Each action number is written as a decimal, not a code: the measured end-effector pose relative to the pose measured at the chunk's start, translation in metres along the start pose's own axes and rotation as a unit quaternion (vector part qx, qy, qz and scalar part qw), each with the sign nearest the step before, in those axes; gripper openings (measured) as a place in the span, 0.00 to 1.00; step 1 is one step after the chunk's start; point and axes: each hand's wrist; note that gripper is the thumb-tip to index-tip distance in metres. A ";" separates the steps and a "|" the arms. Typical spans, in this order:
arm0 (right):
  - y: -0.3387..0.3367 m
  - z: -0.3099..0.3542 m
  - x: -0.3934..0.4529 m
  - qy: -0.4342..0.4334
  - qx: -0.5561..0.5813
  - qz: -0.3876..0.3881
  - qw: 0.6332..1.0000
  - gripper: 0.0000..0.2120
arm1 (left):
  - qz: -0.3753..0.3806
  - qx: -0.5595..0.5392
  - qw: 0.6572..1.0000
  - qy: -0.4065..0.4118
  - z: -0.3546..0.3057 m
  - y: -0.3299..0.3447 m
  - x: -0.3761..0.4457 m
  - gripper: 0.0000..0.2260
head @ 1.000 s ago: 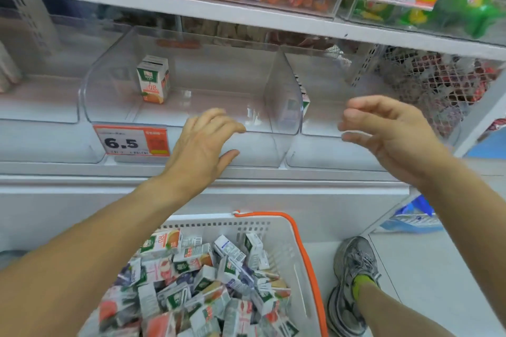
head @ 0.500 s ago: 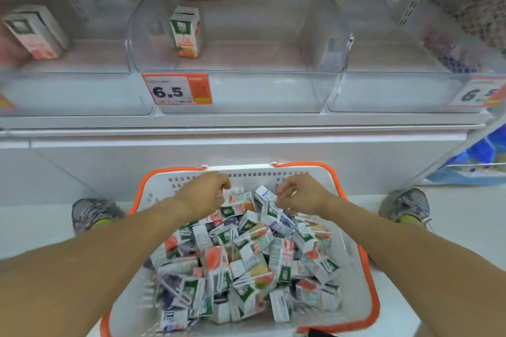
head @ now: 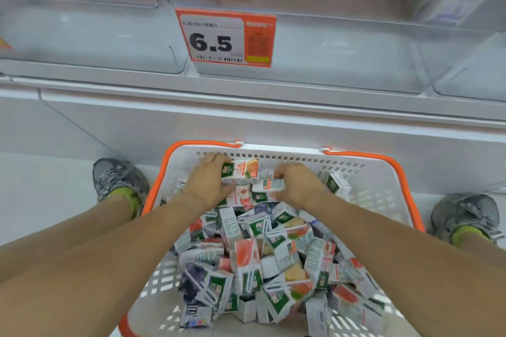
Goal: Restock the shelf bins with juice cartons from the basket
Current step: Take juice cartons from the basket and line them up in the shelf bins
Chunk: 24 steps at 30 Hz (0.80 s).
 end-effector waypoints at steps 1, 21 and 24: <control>-0.002 0.001 -0.001 -0.007 -0.003 -0.002 1.000 0.19 | -0.018 -0.019 1.000 -0.002 0.002 0.003 0.001 0.26; -0.084 -0.042 -0.104 -0.029 0.025 -0.097 0.995 0.14 | -0.019 -0.332 0.924 -0.188 -0.068 -0.006 -0.002 0.27; -0.098 -0.045 -0.113 -0.024 0.051 -0.089 0.994 0.15 | 0.031 -0.287 0.950 -0.117 -0.084 -0.020 -0.008 0.24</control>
Point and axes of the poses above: each hand's wrist, its own x-axis towards the middle knuckle, its own y-axis out of the palm, z = x × y, and after that the axes turned 11 degrees about x, right-handed
